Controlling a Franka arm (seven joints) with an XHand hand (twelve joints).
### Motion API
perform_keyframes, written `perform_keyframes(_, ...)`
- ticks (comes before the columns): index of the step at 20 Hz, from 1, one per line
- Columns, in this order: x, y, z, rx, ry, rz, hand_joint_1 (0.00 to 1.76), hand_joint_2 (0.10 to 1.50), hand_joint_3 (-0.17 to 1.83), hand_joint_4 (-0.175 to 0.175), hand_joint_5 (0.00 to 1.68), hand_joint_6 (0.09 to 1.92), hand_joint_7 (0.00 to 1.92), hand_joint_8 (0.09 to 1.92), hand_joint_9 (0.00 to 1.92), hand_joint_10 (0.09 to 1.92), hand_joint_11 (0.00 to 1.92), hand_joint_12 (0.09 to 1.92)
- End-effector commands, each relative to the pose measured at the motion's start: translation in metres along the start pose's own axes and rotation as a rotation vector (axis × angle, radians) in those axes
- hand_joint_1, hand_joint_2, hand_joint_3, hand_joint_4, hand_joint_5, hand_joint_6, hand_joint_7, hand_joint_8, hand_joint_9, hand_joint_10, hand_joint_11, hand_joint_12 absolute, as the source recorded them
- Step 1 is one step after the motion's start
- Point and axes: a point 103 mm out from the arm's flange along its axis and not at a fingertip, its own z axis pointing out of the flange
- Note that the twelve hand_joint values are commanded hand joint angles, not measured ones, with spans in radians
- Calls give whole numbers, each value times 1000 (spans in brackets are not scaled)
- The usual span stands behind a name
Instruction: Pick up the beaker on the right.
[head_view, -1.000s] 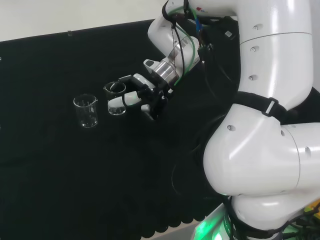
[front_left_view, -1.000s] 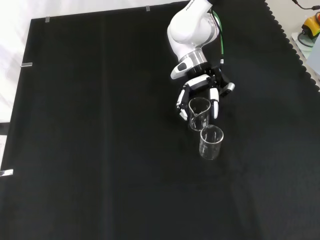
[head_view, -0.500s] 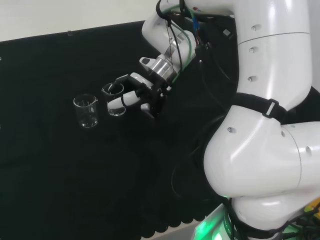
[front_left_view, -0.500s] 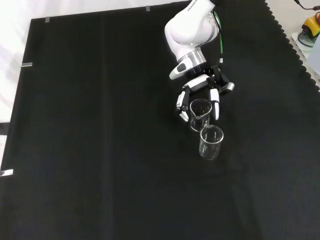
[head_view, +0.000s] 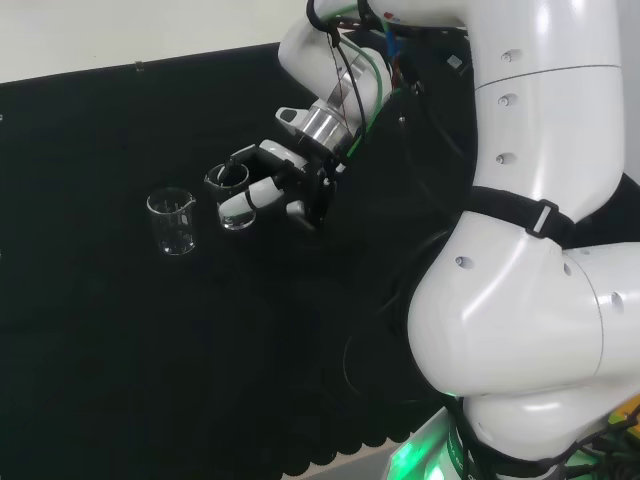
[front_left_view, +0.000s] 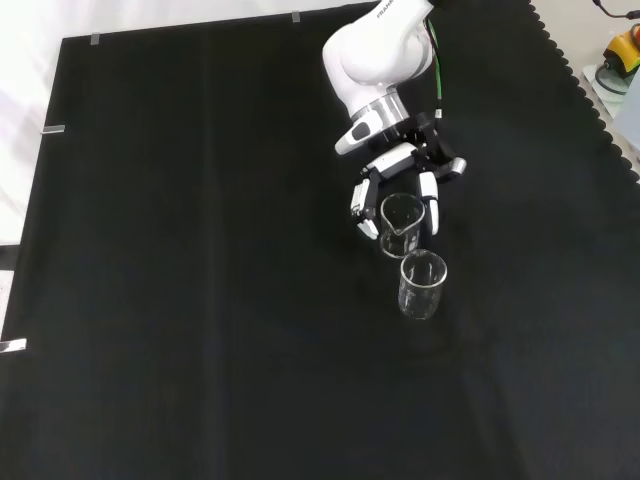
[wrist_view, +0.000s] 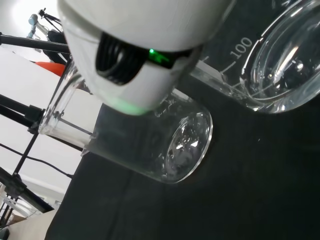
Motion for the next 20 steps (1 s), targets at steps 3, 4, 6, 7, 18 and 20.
perform_keyframes(3,-1,-5,-10,9,-29,-2,1402,821,462,-175,1054,951,1240,838,964,982,803,901)
perform_keyframes(4,-1,-6,-12,12,-33,-3,1402,820,464,-175,1054,951,1240,838,964,982,803,901)
perform_keyframes(6,0,-7,-16,15,-36,-4,1402,818,469,-175,1054,952,1240,839,964,983,803,901)
perform_keyframes(7,1,-8,-19,18,-37,-6,1402,817,470,-175,1055,952,1240,840,965,983,803,901)
perform_keyframes(18,5,-13,-34,49,-50,-15,1403,798,507,-175,1056,961,1241,848,967,993,805,902)
perform_keyframes(20,6,-13,-35,50,-59,-14,1403,798,508,-175,1056,961,1241,848,967,994,805,902)
